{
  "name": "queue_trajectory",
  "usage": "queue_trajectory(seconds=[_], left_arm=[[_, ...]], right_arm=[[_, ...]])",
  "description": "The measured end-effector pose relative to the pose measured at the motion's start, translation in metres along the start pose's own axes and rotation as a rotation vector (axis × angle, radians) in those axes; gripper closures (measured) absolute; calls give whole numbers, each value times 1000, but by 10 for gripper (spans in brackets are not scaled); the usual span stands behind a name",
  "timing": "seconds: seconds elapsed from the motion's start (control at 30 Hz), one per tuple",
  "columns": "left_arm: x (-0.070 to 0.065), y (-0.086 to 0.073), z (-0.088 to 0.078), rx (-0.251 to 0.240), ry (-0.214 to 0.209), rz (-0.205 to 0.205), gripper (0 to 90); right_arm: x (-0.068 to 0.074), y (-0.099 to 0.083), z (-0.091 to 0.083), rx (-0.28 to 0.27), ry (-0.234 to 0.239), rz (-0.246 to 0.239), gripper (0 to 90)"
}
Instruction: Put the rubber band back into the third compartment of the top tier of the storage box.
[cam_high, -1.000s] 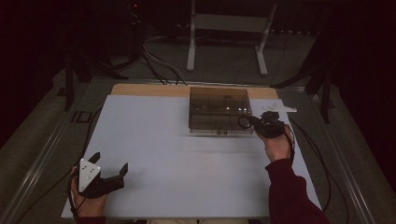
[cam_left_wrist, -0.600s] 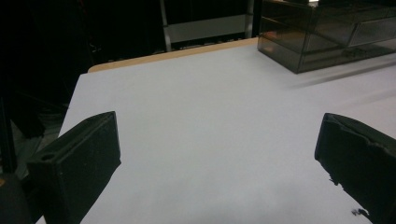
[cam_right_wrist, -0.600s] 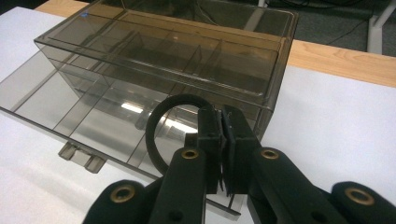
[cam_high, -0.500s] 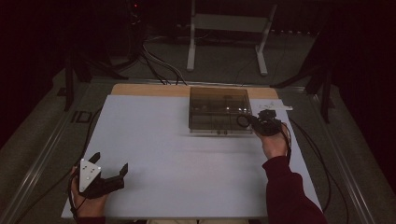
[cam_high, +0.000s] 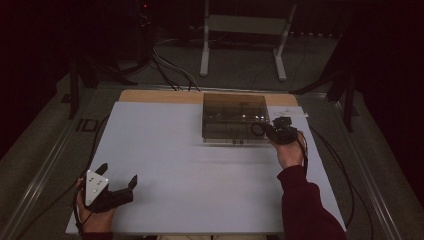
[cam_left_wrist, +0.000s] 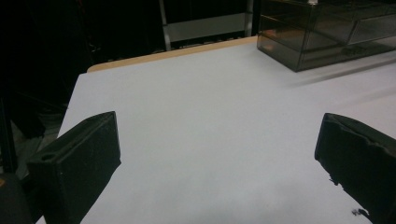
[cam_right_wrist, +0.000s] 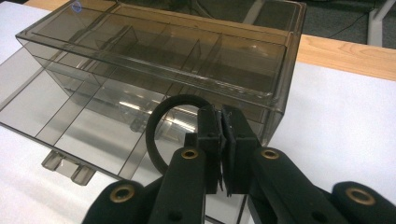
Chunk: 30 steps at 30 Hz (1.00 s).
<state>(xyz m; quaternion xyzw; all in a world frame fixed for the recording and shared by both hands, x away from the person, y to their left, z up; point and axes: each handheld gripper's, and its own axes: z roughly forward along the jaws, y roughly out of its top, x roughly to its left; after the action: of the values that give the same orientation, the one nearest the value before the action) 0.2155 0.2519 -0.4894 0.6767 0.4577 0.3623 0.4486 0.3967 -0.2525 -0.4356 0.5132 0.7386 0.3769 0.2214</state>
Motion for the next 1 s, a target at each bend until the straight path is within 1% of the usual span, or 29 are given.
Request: queue_trajectory(seconds=[0.33, 0.57, 0.6, 0.63, 0.67, 0.7, 0.8, 0.87, 1.0], left_arm=[[0, 0, 0, 1, 1, 1, 11], [0, 0, 0, 3, 0, 3, 10], [0, 0, 0, 4, 0, 3, 11], [0, 0, 0, 3, 0, 3, 11], [0, 0, 0, 3, 0, 3, 11], [0, 0, 0, 3, 0, 3, 11], [-1, 0, 0, 4, -1, 4, 11], [-1, 0, 0, 3, 0, 4, 10], [-1, 0, 0, 3, -1, 3, 11]], right_arm=[[4, -1, 8, 28, -14, -19, 874], [4, -4, 11, 54, -8, -22, 860], [4, -4, 12, 59, 1, -23, 809], [4, -4, 12, 64, 11, -28, 733], [4, -5, 12, 63, 17, -35, 677], [5, -5, 12, 57, 14, -41, 645], [6, -6, 10, 43, 18, -46, 571], [6, -6, 9, 39, 21, -42, 558], [6, -6, 5, 17, 25, -43, 486]])
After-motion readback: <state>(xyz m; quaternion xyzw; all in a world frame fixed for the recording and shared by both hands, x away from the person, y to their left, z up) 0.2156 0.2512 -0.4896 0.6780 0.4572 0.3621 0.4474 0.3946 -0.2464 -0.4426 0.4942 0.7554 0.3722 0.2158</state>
